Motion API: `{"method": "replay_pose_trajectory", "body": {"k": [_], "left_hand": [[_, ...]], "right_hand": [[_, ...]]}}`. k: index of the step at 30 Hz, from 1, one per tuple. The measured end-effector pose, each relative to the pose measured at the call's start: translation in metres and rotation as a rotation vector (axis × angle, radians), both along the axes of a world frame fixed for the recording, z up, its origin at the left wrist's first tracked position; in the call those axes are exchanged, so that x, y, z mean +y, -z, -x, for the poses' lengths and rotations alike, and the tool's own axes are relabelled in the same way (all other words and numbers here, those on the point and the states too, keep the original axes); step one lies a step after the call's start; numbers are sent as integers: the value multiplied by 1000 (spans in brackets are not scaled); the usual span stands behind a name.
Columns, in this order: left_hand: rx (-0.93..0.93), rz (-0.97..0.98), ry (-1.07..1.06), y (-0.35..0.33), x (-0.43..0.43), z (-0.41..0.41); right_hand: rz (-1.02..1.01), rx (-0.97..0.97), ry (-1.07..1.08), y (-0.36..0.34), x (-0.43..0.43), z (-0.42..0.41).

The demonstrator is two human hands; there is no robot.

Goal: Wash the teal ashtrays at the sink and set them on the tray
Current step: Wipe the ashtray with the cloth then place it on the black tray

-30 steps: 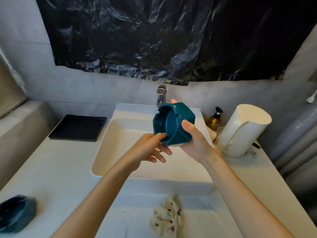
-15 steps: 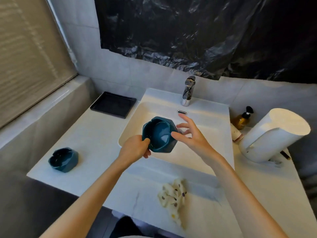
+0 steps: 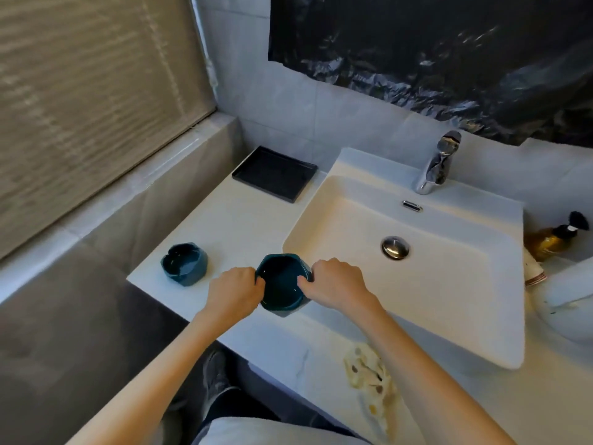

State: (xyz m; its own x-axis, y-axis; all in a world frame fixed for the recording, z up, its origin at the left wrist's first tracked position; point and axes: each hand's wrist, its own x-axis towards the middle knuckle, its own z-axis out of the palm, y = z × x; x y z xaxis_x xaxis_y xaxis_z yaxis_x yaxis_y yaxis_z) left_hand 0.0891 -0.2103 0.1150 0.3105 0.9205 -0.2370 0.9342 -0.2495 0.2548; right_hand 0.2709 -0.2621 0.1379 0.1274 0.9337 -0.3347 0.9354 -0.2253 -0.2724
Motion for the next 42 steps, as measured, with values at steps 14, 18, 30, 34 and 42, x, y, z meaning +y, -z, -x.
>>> {"method": "replay_pose_trajectory", "body": {"k": [14, 18, 30, 34, 42], "left_hand": [[45, -79, 314, 2, 223, 73], [-222, 38, 229, 0, 280, 93], [-614, 652, 154, 32, 381, 49], [-611, 737, 128, 46, 409, 28], [-677, 749, 44, 79, 466, -7]], "right_hand": [[-3, 185, 416, 32, 177, 98], [-38, 240, 566, 37, 222, 112], [-62, 339, 851, 72, 317, 84], [-53, 312, 846, 85, 350, 61], [-2, 302, 813, 115, 422, 20]]}}
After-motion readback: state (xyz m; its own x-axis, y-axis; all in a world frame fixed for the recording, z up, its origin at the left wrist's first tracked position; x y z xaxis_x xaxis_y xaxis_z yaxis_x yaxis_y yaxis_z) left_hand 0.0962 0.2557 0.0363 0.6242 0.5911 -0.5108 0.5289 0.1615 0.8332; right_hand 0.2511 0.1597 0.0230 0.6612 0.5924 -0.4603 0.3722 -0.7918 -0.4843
